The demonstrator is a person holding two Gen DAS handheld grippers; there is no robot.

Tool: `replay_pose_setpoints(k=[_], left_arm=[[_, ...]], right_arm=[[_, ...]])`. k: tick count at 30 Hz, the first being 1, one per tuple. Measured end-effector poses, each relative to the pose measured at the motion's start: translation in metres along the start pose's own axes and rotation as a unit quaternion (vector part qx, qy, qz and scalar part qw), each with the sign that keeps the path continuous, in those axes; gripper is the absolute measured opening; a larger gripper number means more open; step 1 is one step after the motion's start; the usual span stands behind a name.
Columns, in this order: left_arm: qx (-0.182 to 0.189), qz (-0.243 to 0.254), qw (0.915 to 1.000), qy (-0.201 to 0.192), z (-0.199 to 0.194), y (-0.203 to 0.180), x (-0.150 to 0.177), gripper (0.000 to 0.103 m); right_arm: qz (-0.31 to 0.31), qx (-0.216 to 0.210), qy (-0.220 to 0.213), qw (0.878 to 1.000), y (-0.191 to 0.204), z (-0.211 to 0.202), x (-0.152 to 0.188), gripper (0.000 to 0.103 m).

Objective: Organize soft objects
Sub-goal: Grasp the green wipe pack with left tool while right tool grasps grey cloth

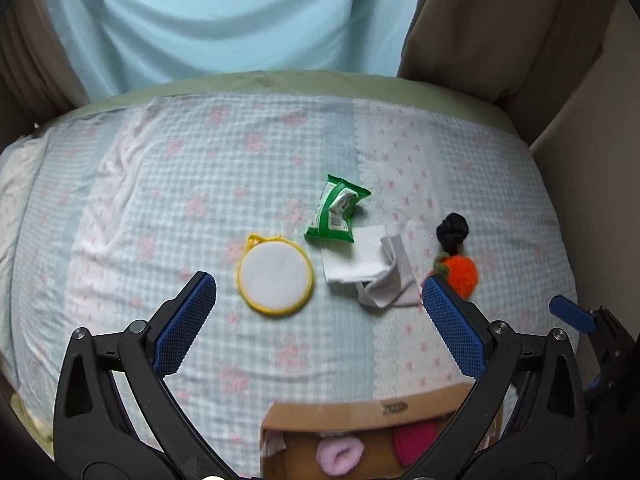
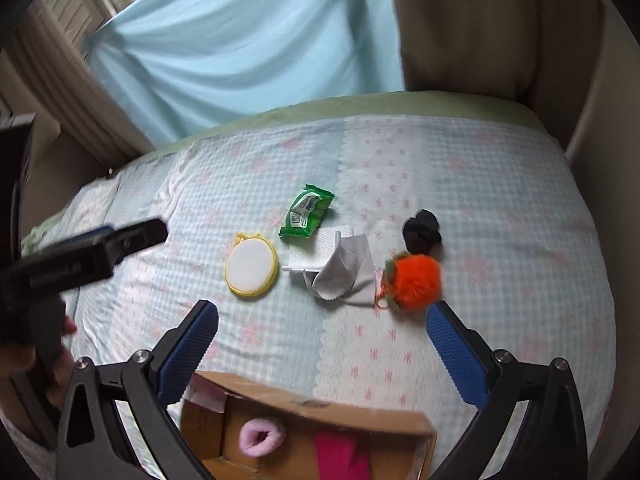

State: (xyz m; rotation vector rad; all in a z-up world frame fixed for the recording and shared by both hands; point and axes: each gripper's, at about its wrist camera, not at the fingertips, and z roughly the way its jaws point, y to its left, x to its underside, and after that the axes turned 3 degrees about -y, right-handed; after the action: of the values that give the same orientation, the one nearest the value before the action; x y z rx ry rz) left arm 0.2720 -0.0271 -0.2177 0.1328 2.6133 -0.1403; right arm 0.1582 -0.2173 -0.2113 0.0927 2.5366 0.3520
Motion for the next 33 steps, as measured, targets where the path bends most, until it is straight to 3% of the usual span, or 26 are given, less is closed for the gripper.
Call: replay_pose_setpoints(k=[12,18,22,24,26,30,33], left_arm=[[0.008,0.012,0.9982,0.059,0.166,-0.004,-0.036,0.103],[0.008,0.028,0.9959,0.085,0.231,-0.014,-0.041,0.102],[0.002,0.045,0.9942,0.098,0.262,-0.018,-0.042,0.101],[-0.001,0.053,0.9933,0.103,0.274,-0.019,-0.041,0.095],[-0.001,0.052,0.9924,0.111,0.284,-0.018,-0.04,0.072],[0.018,0.051,0.9928,0.107,0.288,-0.017,-0.037,0.047],[0.014,0.076,0.9917,0.103,0.289,-0.025,-0.037,0.038]], right_arm=[[-0.129,-0.028,0.059,0.989,-0.016,0.145,-0.003,0.103],[-0.151,-0.029,0.091,0.984,-0.025,0.206,0.004,0.102],[-0.163,-0.026,0.114,0.98,-0.027,0.24,0.011,0.091],[-0.178,-0.018,0.124,0.976,-0.026,0.254,0.016,0.079],[-0.188,-0.012,0.133,0.973,-0.026,0.263,0.02,0.077],[-0.224,0.009,0.116,0.968,-0.021,0.264,0.027,0.064],[-0.23,0.009,0.11,0.967,-0.022,0.259,0.03,0.045]])
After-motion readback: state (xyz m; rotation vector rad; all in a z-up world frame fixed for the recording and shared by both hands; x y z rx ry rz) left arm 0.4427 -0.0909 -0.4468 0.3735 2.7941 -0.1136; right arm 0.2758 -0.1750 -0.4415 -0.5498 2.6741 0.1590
